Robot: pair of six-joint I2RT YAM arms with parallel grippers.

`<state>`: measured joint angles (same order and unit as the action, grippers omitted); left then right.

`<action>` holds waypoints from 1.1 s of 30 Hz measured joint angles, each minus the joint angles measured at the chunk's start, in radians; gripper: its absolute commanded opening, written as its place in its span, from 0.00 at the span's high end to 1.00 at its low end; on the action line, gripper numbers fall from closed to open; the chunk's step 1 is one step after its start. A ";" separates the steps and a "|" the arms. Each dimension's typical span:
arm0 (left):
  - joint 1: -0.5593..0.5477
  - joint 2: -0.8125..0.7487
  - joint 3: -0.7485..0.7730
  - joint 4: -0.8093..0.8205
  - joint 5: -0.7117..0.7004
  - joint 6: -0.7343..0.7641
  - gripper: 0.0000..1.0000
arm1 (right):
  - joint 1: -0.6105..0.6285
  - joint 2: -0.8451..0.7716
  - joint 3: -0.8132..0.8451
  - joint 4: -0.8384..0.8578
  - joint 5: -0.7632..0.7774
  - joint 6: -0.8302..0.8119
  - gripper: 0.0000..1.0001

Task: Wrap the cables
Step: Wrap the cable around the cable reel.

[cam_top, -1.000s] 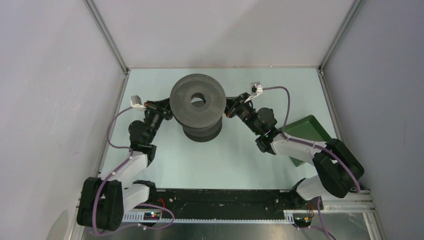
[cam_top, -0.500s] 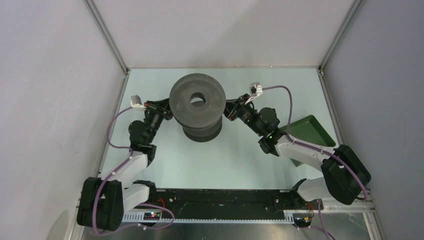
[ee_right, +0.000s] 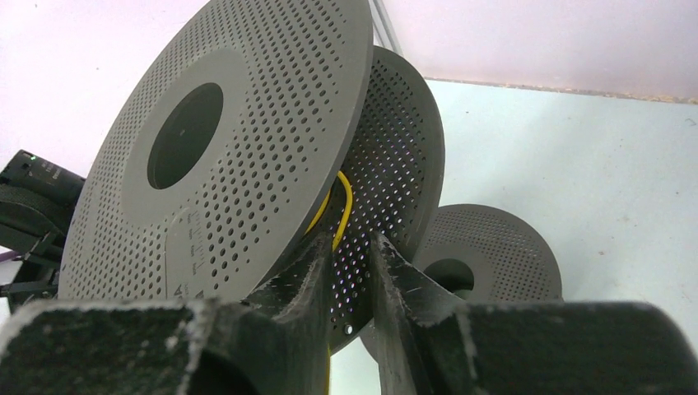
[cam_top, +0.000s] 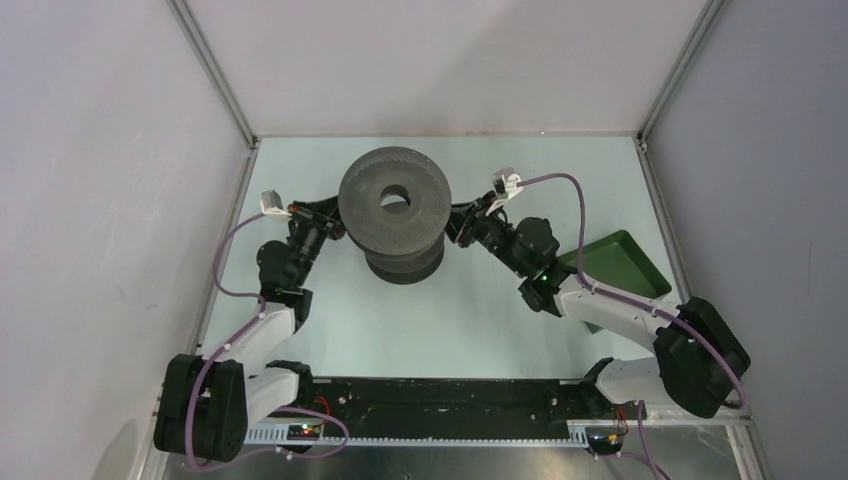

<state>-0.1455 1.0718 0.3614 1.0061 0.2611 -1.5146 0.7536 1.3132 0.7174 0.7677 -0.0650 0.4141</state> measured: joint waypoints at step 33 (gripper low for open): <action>0.002 0.008 0.000 0.000 -0.006 0.005 1.00 | 0.006 -0.049 -0.016 -0.063 -0.105 -0.128 0.64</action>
<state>-0.1436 1.0801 0.3614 1.0061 0.2554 -1.5097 0.7597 1.2640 0.7013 0.7044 -0.1696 0.2859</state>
